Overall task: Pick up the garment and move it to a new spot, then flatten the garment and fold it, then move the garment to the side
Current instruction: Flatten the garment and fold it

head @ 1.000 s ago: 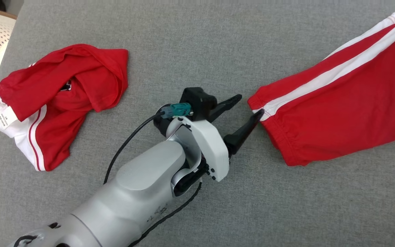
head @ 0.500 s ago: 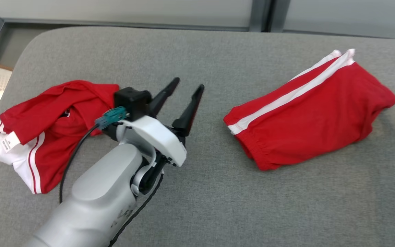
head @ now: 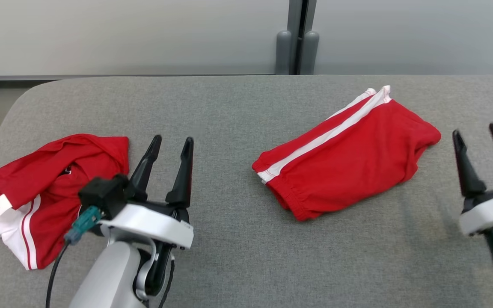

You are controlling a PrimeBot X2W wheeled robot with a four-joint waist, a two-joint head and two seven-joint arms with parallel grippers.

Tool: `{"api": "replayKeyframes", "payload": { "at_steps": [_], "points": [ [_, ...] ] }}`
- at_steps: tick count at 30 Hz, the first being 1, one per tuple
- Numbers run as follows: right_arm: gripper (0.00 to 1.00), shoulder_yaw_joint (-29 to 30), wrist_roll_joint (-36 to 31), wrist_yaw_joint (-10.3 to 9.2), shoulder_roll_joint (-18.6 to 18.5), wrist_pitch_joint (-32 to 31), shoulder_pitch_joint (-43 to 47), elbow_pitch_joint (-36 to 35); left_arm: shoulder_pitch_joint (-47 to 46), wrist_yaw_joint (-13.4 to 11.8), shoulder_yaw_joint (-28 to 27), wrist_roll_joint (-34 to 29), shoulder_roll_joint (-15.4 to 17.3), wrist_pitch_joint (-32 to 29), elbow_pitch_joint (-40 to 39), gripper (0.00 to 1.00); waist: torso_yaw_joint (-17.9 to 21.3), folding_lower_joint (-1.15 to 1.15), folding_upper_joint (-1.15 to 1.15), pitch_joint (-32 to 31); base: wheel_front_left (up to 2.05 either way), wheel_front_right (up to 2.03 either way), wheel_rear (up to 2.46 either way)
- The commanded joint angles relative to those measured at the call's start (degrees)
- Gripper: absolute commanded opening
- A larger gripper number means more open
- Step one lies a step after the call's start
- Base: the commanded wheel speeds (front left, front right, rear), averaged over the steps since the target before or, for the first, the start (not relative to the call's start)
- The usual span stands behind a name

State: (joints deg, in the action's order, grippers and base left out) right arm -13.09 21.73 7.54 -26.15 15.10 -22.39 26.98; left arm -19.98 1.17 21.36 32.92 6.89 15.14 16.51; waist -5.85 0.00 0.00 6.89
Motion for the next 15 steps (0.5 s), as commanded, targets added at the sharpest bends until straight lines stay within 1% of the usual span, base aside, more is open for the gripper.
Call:
{"api": "replayKeyframes", "payload": {
  "at_steps": [1,4,6,8,10,15],
  "points": [
    [1.0,1.7,-1.4,-0.1,1.6,0.1,2.4,-1.5,2.1,0.7,-2.5,-1.9,-0.6,0.0,-0.5,1.0,0.5,0.0,0.0,-0.5,0.0,0.0,0.0],
    [1.0,4.6,-4.2,-0.1,4.7,0.1,6.6,-3.4,5.9,2.1,-6.4,-5.1,-2.4,0.0,-1.3,1.0,0.8,0.0,0.0,-1.1,0.0,0.0,0.0],
    [1.0,6.4,-5.7,-0.1,6.7,0.1,8.9,-4.0,8.2,2.9,-8.0,-7.5,-3.2,0.0,-1.6,1.0,1.0,0.0,0.0,-1.6,0.0,0.0,0.0],
    [1.0,7.5,-6.5,-0.1,8.1,0.1,10.7,-4.1,10.2,3.4,-9.3,-8.3,-3.6,0.0,-1.5,1.0,1.1,0.0,0.0,-1.8,0.0,0.0,0.0],
    [1.0,8.3,-6.9,-0.1,9.0,0.1,11.8,-4.2,11.1,3.9,-9.9,-9.3,-3.8,0.0,-1.5,1.0,1.0,0.0,0.0,-1.8,0.0,0.0,0.0],
    [1.0,9.3,-6.2,-0.1,10.0,-0.3,12.4,-3.6,11.7,4.2,-8.9,-7.4,-3.9,0.0,-1.8,1.0,0.4,0.0,0.0,-1.1,0.0,0.0,0.0]
  ]
}}
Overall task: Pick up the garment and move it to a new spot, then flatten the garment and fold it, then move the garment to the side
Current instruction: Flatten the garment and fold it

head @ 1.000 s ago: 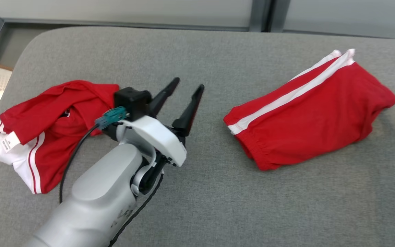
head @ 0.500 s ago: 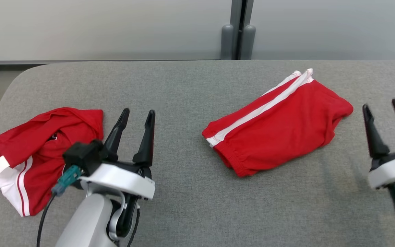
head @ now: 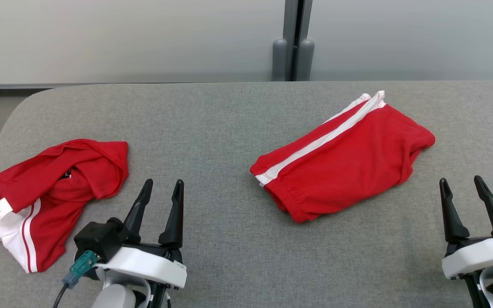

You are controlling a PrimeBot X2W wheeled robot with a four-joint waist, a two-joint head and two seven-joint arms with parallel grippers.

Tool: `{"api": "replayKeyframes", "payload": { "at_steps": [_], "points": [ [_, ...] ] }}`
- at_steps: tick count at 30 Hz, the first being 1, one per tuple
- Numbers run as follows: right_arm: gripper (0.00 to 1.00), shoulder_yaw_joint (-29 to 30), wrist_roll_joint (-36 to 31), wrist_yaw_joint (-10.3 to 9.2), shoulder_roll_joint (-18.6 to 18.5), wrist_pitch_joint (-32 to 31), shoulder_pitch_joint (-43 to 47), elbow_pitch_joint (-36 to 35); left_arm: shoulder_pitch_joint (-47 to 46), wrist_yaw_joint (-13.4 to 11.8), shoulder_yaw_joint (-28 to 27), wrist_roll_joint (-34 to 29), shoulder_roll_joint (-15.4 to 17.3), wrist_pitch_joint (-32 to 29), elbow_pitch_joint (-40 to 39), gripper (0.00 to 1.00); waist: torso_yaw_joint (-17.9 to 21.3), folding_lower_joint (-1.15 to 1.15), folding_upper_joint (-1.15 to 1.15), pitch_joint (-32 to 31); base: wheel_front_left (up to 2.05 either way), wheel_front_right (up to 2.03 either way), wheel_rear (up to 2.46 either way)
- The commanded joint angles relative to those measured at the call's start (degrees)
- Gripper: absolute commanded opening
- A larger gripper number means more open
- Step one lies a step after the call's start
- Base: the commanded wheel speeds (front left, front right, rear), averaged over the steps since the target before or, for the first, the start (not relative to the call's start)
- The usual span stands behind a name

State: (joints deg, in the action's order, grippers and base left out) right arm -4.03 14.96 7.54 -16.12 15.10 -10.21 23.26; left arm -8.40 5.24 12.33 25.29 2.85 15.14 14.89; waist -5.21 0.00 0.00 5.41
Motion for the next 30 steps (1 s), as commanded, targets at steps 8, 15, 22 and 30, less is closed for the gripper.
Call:
{"api": "replayKeyframes", "payload": {
  "at_steps": [8,15,22,30],
  "points": [
    [1.0,5.5,13.0,-0.08,2.8,-9.6,-3.9,3.8,-1.9,0.0,3.0,0.6,0.1,0.0,0.9,1.0,-2.8,0.0,0.0,2.1,0.0,0.0,0.0],
    [1.0,13.7,21.9,-0.05,3.4,-19.6,-9.4,7.3,-3.0,-1.2,6.5,4.1,0.2,0.0,0.0,1.0,-6.7,0.0,0.0,4.9,0.0,0.0,0.0],
    [1.0,20.7,23.4,-0.06,3.2,-25.9,-14.6,12.4,-3.8,-1.8,9.6,5.2,0.1,0.0,-0.5,1.0,-10.0,0.0,0.0,6.7,0.0,0.0,0.0],
    [1.0,28.8,19.2,-0.05,3.0,-29.8,-20.9,20.0,-4.0,-2.8,11.9,5.2,0.1,0.0,-1.3,1.0,-12.5,0.0,0.0,8.9,0.0,0.0,0.0]
  ]
}}
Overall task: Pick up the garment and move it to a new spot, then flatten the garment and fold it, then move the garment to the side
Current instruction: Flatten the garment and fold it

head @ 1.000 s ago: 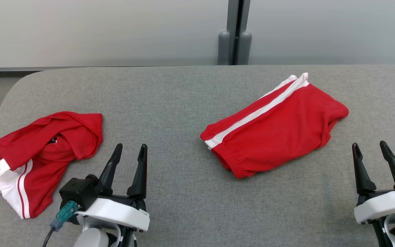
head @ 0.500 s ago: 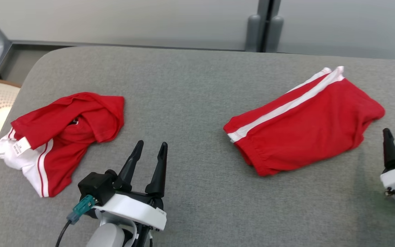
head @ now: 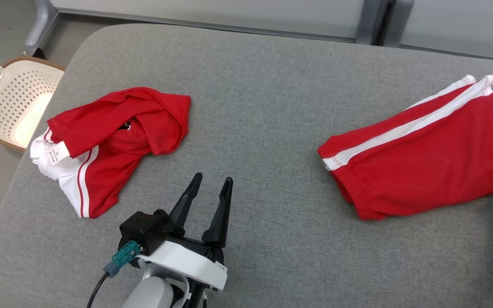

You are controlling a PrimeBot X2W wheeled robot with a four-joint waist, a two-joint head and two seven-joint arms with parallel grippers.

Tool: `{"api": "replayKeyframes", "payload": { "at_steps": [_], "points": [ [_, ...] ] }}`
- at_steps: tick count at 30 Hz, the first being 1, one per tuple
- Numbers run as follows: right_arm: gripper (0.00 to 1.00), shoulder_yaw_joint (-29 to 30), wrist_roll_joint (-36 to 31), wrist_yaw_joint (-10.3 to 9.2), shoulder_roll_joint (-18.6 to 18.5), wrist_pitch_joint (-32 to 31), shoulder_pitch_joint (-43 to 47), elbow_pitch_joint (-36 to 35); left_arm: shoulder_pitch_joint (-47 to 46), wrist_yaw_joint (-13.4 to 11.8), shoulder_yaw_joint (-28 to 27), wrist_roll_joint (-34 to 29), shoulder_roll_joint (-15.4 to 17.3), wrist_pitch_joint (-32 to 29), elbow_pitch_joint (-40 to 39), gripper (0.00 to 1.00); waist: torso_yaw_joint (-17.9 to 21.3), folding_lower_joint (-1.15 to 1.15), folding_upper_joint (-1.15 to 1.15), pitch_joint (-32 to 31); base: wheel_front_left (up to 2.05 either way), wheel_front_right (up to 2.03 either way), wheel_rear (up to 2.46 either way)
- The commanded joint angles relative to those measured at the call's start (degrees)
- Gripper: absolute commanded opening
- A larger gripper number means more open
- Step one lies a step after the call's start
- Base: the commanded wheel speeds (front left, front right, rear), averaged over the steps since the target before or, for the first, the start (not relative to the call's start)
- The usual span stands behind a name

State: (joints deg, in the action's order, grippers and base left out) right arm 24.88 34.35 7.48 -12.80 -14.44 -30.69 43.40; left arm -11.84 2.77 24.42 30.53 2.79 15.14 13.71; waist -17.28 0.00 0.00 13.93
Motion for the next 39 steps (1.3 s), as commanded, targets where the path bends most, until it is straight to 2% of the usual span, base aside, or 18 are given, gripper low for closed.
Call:
{"api": "replayKeyframes", "payload": {
  "at_steps": [1,8,14,24,25,26,27,28,29,31,39],
  "points": [
    [1.0,0.7,-1.2,0.02,-0.4,-0.3,-1.1,0.8,-0.7,-0.3,0.1,0.0,0.2,0.0,-0.3,1.0,-0.6,0.0,0.0,0.8,0.0,0.0,0.0],
    [1.0,4.3,-4.5,0.01,-0.1,-4.0,-5.0,5.5,-2.2,-1.0,2.2,1.1,0.2,0.0,-1.0,1.0,-2.0,0.0,0.0,2.7,0.0,0.0,0.0],
    [1.0,5.0,-6.4,0.01,0.3,-7.2,-7.7,7.5,-2.9,-1.3,3.0,1.4,0.2,0.0,-1.3,1.0,-2.7,0.0,0.0,3.6,0.0,0.0,0.0],
    [1.0,5.1,-9.7,0.01,-0.3,-6.6,-11.6,8.4,-3.7,-1.5,3.4,2.4,0.2,0.0,-1.3,1.0,-3.8,0.0,0.0,4.6,0.0,0.0,0.0],
    [0.89,4.7,-9.6,0.01,-0.4,-6.3,-11.7,8.2,-3.7,-1.6,3.4,2.5,0.2,0.0,-1.2,1.0,-3.8,0.0,0.0,4.6,0.0,0.0,0.0],
    [0.72,4.5,-9.5,0.01,-0.6,-6.0,-11.7,8.0,-3.7,-1.6,3.4,2.6,0.2,0.0,-1.1,1.0,-3.8,0.0,0.0,4.6,0.0,0.0,0.0],
    [0.48,4.4,-9.3,0.01,-0.8,-5.7,-11.5,7.9,-3.8,-1.6,3.3,2.7,0.2,0.0,-1.1,1.0,-3.7,0.0,0.0,4.6,0.0,0.0,0.0],
    [0.37,4.3,-9.2,0.01,-1.1,-5.3,-11.2,7.9,-3.8,-1.7,3.3,2.8,0.2,0.0,-1.0,1.0,-3.6,0.0,0.0,4.6,0.0,0.0,0.0],
    [0.18,4.2,-9.0,0.01,-1.3,-4.8,-11.0,7.9,-3.9,-1.7,3.2,2.9,0.2,0.0,-0.9,1.0,-3.5,0.0,0.0,4.5,0.0,0.0,0.0],
    [0.0,4.5,-8.5,0.0,-1.6,-3.4,-10.6,7.9,-3.9,-1.7,3.1,2.9,0.2,0.0,-0.7,1.0,-3.2,0.0,0.0,4.2,0.0,0.0,0.0],
    [0.0,3.0,-4.5,0.01,-2.0,0.9,-8.9,5.7,-3.7,-1.7,2.1,2.4,0.2,0.0,-0.2,1.0,-1.2,0.0,0.0,2.6,0.0,0.0,0.0]
  ]
}}
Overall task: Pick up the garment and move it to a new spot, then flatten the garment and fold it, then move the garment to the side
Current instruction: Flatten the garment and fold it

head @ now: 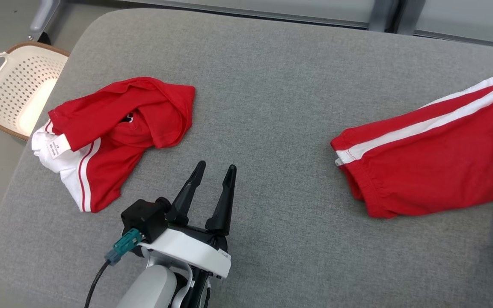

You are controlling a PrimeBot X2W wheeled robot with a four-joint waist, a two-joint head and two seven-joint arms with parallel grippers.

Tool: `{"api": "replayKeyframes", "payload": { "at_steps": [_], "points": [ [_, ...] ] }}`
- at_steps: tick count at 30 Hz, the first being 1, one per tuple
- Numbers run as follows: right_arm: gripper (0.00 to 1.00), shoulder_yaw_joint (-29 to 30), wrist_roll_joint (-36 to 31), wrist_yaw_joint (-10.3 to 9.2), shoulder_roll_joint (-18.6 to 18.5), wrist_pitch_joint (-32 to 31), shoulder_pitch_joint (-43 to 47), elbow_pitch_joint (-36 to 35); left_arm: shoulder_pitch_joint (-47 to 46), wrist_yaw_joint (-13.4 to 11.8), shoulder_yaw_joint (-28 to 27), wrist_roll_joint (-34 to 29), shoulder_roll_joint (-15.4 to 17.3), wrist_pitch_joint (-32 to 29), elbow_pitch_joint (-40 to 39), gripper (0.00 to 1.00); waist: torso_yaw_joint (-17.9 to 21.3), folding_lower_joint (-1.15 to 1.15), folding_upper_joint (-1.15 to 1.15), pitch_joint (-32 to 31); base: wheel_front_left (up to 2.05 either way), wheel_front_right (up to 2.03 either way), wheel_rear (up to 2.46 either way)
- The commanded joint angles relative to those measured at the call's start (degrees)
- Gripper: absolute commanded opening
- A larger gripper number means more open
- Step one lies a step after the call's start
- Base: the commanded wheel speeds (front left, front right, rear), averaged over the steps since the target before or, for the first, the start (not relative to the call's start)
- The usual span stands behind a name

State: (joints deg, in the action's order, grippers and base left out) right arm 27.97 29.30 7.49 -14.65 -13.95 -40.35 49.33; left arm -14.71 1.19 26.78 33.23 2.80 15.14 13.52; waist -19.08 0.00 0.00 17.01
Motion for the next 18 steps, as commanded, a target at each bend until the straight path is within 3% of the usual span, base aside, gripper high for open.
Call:
{"api": "replayKeyframes", "payload": {
  "at_steps": [1,8,18],
  "points": [
    [0.0,-0.5,1.3,0.0,-0.2,0.9,1.3,-0.8,-0.6,-0.1,-0.6,-0.3,0.2,0.0,0.1,1.0,1.0,0.0,0.0,-0.8,0.0,0.0,0.0],
    [0.0,-2.4,5.9,0.0,-0.1,6.1,8.2,-4.8,0.9,0.5,-1.8,-0.9,0.2,0.0,1.1,1.0,4.5,0.0,0.0,-4.3,0.0,0.0,0.0],
    [0.0,0.8,4.3,0.01,2.9,9.5,16.6,-7.8,3.0,1.0,-3.7,-0.8,0.2,0.0,1.8,1.0,8.6,0.0,0.0,-7.6,0.0,0.0,0.0]
  ]
}}
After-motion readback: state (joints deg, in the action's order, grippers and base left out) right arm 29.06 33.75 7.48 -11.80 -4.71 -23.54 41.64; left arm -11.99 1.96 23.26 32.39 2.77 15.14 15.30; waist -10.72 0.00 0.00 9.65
